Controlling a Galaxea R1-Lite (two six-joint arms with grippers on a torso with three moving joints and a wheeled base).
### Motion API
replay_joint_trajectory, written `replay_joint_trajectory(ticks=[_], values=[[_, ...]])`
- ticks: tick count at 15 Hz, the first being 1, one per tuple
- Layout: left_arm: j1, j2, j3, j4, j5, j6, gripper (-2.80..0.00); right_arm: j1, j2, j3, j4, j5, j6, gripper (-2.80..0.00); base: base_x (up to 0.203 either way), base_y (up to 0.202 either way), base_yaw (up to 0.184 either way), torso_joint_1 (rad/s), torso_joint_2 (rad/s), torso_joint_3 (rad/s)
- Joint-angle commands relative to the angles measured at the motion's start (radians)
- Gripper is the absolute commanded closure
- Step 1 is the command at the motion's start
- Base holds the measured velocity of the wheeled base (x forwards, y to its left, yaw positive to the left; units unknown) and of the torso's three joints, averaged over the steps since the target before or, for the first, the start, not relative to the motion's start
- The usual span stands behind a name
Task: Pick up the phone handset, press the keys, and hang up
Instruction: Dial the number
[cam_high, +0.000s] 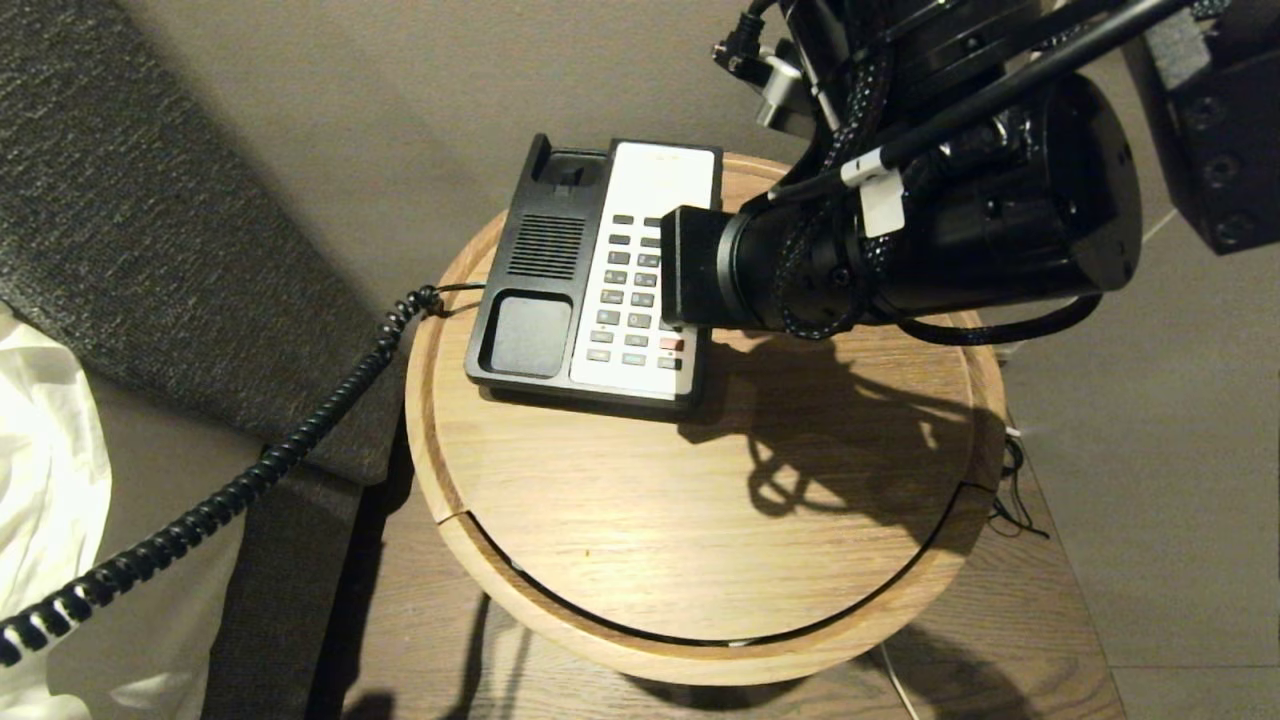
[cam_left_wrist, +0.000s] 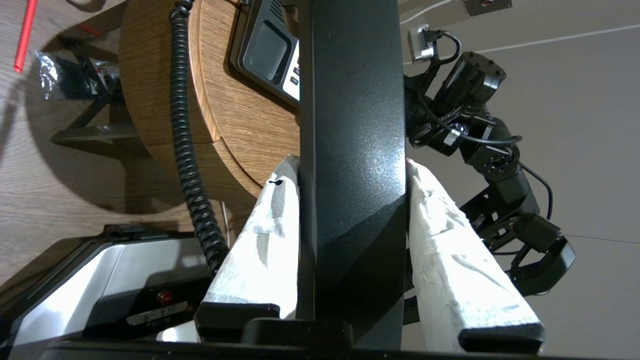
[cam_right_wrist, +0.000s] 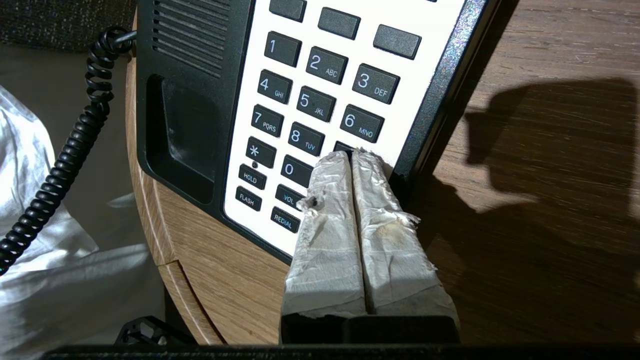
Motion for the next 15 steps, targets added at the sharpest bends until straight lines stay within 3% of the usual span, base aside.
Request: replay_joint_trajectory(ticks=[1,5,8,15], values=[[0.002,-0.003,0.001,0.003,-0.002,-0.005,0.0,0.0,-0.012,-0.005,0.004,0.0,0.004,0.0,0.0,0.0,0.0,0.0,0.0,0.0],[0.014,-0.001,0.001,0.003,-0.007,-0.005,0.0,0.011,-0.069,-0.005,0.018,0.006,0.031,0.0,0.0,0.0,0.0,0.0,0.0,0.0],[0.024,0.002,0.002,0.001,-0.018,-0.005,0.0,0.014,-0.081,-0.005,0.091,0.015,0.097,0.0,0.0,0.0,0.0,0.0,0.0,0.0],[0.027,-0.006,0.036,0.004,-0.018,-0.006,0.0,0.044,-0.065,-0.004,0.125,0.052,0.131,0.0,0.0,0.0,0.0,0.0,0.0,0.0]])
